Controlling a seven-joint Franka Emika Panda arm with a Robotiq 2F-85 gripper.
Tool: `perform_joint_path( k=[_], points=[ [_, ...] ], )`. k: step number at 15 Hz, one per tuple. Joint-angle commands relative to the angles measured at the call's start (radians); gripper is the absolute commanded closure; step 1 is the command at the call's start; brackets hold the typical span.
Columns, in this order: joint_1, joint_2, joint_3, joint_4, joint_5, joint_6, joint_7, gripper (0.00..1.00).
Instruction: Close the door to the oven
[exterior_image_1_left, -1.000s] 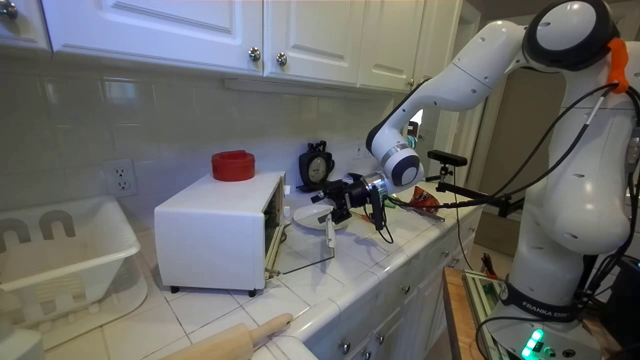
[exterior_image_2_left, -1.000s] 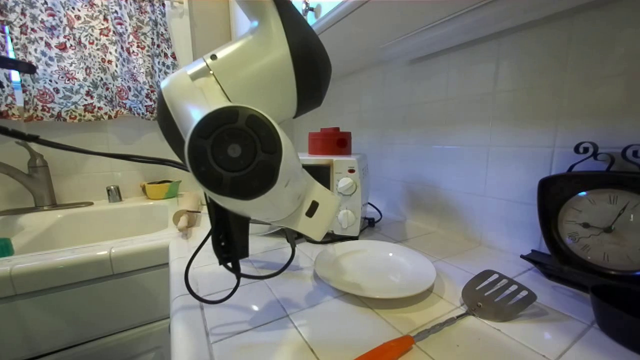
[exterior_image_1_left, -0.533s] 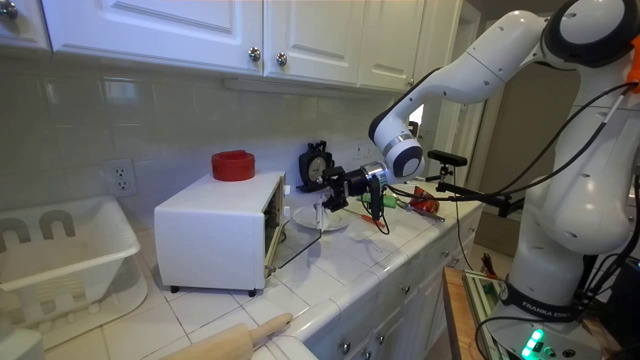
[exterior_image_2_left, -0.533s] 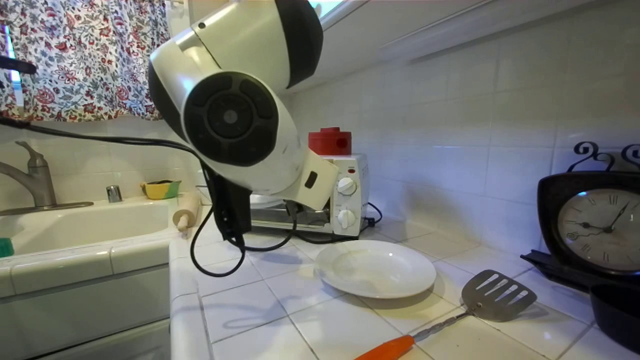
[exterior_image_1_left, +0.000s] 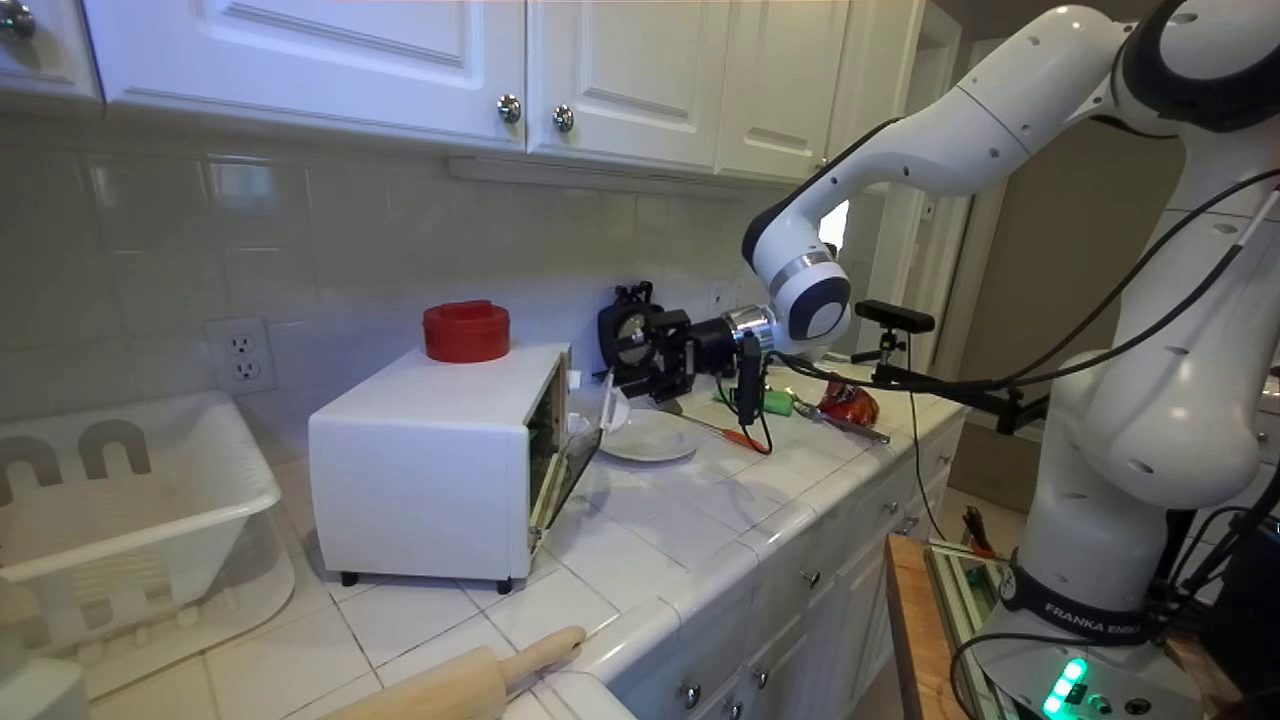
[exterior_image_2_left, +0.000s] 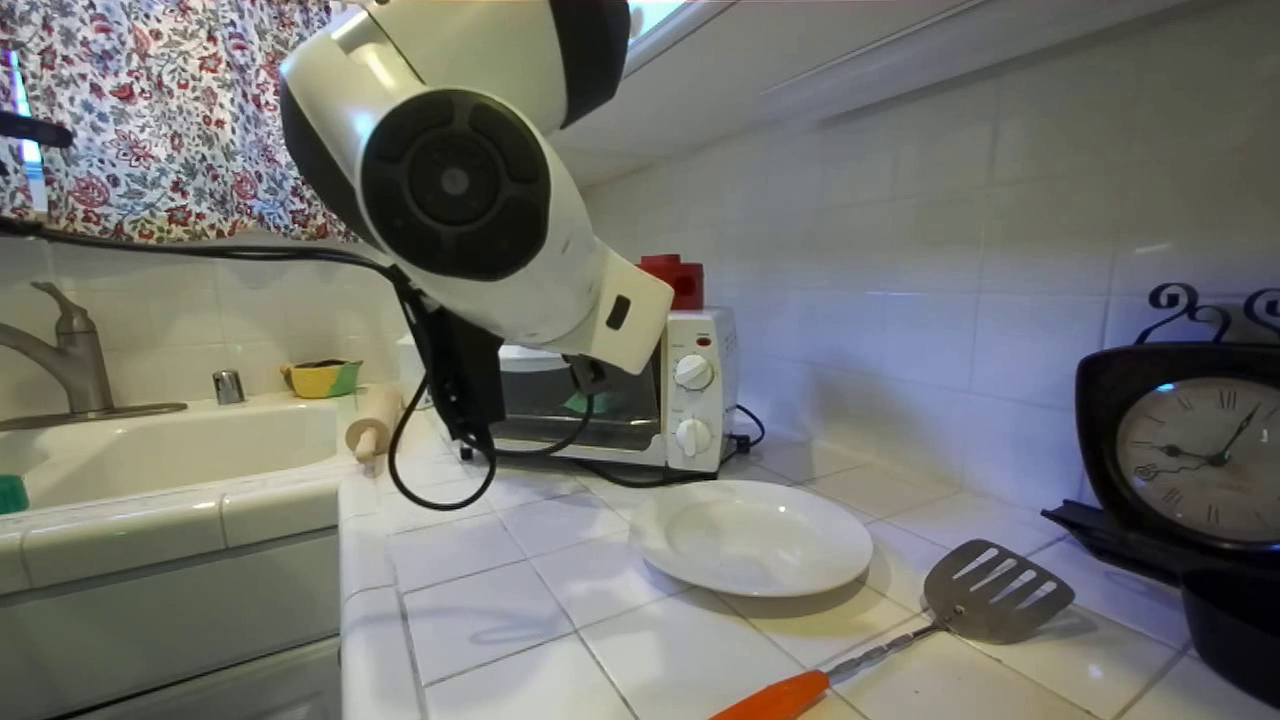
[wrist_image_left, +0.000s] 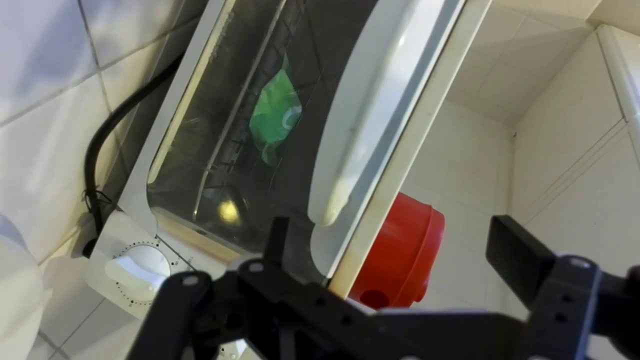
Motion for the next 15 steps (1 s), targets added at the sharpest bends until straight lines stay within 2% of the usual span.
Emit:
perform_joint_path(
  k=[1,4,6,11,13,15],
  points=[
    [-0.022,-0.004,0.024,0.006,0.033,-0.023,-0.041,0.00],
    [-0.018,-0.002,0.034,0.013,0.030,-0.010,-0.051,0.00],
    [-0.010,-0.038,0.054,-0.002,0.011,0.053,-0.009,0.00],
    [0.005,-0.199,0.163,-0.059,-0.048,0.450,0.066,0.00],
    [0.009,-0.241,0.219,-0.060,-0.099,0.605,0.117,0.00],
    [0.023,-0.254,0.257,-0.071,-0.207,0.716,0.150,0.00]
  ],
)
